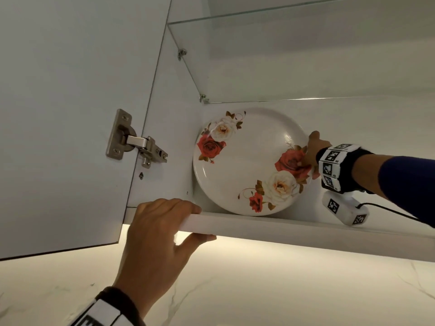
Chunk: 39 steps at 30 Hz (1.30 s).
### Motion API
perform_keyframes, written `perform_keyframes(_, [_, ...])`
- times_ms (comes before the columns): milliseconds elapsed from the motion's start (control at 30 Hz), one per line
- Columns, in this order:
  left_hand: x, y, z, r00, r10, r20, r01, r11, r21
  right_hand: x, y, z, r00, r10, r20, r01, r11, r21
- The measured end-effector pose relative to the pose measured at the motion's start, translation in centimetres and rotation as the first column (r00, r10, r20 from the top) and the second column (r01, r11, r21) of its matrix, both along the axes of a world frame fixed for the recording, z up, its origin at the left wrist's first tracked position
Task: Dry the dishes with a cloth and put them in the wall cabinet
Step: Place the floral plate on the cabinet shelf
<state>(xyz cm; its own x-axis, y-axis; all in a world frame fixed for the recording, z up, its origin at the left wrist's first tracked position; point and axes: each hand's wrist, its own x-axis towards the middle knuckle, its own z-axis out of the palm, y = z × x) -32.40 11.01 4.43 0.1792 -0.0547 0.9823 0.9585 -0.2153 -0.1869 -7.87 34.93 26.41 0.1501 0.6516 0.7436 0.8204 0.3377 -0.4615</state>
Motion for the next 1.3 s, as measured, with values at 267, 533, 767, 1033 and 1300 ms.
perform_keyframes(267, [0.1, 0.0, 0.0, 1.0, -0.019, 0.003, 0.019, 0.999, 0.036, 0.9, -1.1, -0.1, 0.999, 0.039, -0.035, -0.039, 0.999, 0.012])
perform_keyframes(533, [0.1, 0.2, 0.0, 1.0, -0.012, -0.017, 0.014, 0.997, 0.071, -0.1, -2.2, -0.6, 0.997, -0.042, 0.07, 0.041, 0.999, 0.007])
perform_keyframes(767, [-0.1, 0.5, -0.1, 1.0, -0.01, -0.028, 0.013, 0.996, 0.092, -0.5, -3.3, -0.4, 0.992, -0.067, 0.102, 0.078, 0.992, -0.104])
perform_keyframes(1033, [-0.5, 0.7, -0.2, 1.0, -0.017, -0.026, 0.018, 0.998, 0.054, 1.0, -5.6, -0.4, 0.973, -0.102, 0.208, 0.131, 0.983, -0.129])
perform_keyframes(1300, [-0.6, 0.2, 0.0, 0.999, -0.028, -0.036, 0.027, 0.999, -0.019, 3.1, -8.3, 0.3, 0.857, -0.239, 0.456, 0.302, 0.951, -0.071])
